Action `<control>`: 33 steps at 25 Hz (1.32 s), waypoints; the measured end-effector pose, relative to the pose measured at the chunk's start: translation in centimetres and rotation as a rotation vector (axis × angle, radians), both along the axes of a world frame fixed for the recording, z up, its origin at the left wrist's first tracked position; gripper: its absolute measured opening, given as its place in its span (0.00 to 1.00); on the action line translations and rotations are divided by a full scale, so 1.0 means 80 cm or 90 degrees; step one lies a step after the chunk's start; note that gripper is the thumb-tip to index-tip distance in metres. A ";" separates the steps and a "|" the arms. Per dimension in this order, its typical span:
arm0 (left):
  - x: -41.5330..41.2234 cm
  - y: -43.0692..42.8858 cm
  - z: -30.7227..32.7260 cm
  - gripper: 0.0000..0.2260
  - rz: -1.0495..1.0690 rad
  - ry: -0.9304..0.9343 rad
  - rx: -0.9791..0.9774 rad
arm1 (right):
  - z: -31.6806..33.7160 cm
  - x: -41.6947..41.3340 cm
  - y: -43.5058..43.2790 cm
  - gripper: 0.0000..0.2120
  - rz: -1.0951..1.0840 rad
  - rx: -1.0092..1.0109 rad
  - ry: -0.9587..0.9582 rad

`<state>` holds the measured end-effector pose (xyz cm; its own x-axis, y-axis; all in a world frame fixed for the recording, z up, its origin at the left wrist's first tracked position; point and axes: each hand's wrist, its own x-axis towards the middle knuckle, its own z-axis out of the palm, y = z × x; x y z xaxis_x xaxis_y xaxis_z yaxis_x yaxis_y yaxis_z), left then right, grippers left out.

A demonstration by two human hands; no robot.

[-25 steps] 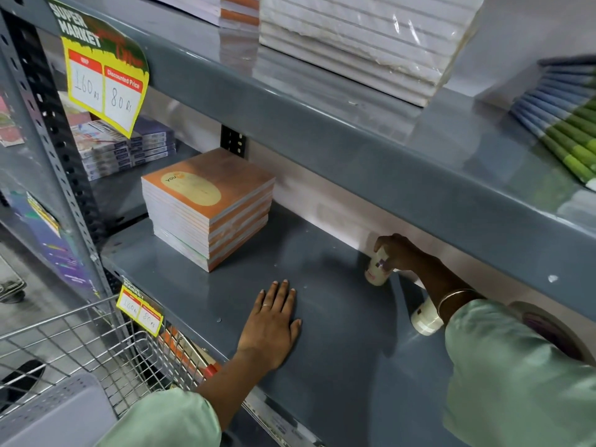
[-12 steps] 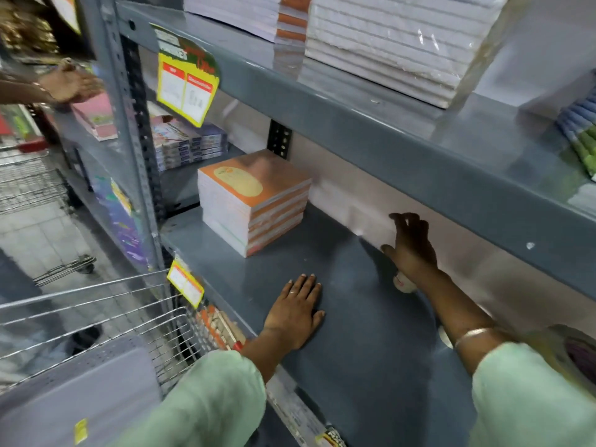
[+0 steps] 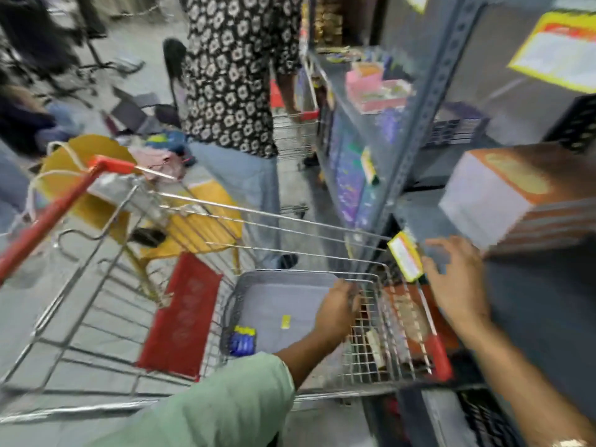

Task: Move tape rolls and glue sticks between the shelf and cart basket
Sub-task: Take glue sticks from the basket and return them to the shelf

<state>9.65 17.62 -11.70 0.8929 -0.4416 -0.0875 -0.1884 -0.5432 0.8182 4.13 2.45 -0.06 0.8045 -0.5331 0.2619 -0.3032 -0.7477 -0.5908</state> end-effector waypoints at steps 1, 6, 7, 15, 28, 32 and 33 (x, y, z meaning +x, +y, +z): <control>0.024 0.035 -0.021 0.08 0.042 0.045 0.049 | -0.015 0.023 0.027 0.11 0.034 0.011 0.011; 0.114 0.207 -0.149 0.09 0.158 0.224 0.281 | -0.157 0.135 0.151 0.06 0.123 0.216 0.256; 0.125 0.229 -0.171 0.09 0.163 0.250 0.301 | -0.189 0.152 0.173 0.07 0.125 0.242 0.333; 0.152 0.268 -0.281 0.16 0.194 0.331 0.278 | -0.394 0.200 0.306 0.06 0.088 0.285 0.647; 0.129 0.245 -0.355 0.09 0.194 0.347 0.297 | -0.447 0.202 0.318 0.14 0.035 0.210 0.676; 0.141 0.196 -0.289 0.10 0.204 0.290 0.239 | -0.394 0.205 0.259 0.10 -0.023 0.274 0.534; 0.146 0.179 -0.271 0.09 0.206 0.281 0.211 | -0.376 0.207 0.241 0.07 -0.043 0.293 0.487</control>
<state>21.36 31.93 -33.35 0.8255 -0.0426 -0.5629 0.3435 -0.7534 0.5607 20.73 21.75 -30.12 0.6347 -0.5048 -0.5851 -0.7717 -0.4532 -0.4461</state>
